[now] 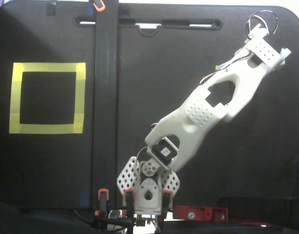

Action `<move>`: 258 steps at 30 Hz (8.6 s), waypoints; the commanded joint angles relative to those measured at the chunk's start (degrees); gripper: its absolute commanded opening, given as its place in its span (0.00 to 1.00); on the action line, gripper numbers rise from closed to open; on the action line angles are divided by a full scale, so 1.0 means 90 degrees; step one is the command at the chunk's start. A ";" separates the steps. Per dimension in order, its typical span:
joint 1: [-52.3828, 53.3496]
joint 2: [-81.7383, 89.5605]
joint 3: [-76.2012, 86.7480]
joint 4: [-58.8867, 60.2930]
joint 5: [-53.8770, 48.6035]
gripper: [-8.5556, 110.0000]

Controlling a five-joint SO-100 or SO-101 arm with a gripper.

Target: Grasp the block and place it in the designated area.

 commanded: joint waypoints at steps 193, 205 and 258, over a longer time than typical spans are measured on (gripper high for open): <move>-1.0332 0.0127 -0.0400 0.3008 0.9961 0.22; -1.0215 -0.0049 -0.0400 0.2773 0.9932 0.22; -0.9980 0.2588 -0.0391 0.4258 0.9473 0.49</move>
